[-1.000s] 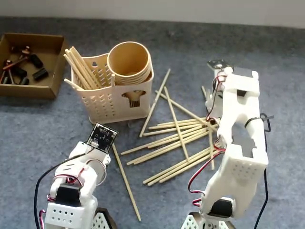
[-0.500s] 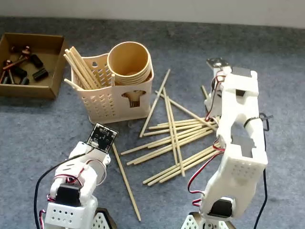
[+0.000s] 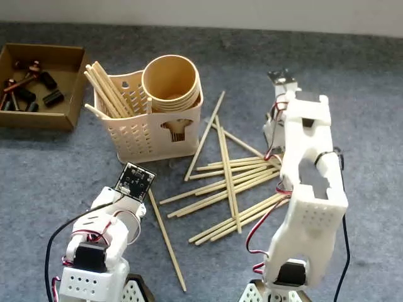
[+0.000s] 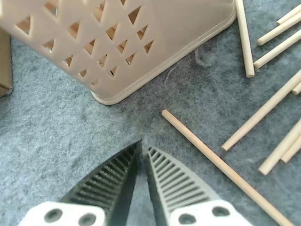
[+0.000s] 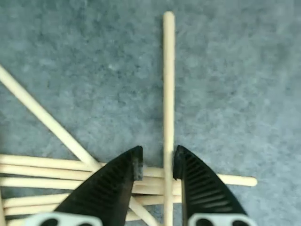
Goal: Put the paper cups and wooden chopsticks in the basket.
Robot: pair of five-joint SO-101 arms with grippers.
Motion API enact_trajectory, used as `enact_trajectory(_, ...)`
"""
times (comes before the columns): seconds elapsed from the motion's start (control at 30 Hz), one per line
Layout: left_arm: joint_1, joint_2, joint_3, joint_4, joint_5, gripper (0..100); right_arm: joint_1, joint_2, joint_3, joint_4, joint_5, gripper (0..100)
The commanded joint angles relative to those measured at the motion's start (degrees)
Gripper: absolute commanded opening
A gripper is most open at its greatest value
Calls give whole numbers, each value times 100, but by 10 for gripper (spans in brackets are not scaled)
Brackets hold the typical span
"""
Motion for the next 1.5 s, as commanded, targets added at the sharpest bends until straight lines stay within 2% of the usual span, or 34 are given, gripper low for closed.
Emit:
enact_trajectory(0.0, -66, -57, 66, -123, -44, 14, -127, 92, -233, -154, -70, 123)
enact_trajectory(0.17, -66, -57, 66, -123, -44, 14, -145, 356, -664, -101, -70, 120)
enact_trajectory(0.33, -66, -57, 66, -123, -44, 14, -145, 444, -769, -101, -44, 0)
enact_trajectory(0.83, -66, -57, 66, -123, -44, 14, -84, -549, -769, 1200, -70, 5)
enact_trajectory(1.17, -66, -57, 66, -105, -44, 13, -145, 48, -769, 822, -70, 12)
enact_trajectory(1.3, -66, -57, 66, -105, -44, 13, -171, 251, -769, 760, -79, 101)
enact_trajectory(1.47, -66, -57, 66, -114, -44, 14, -171, 259, -1015, 796, -97, 111)
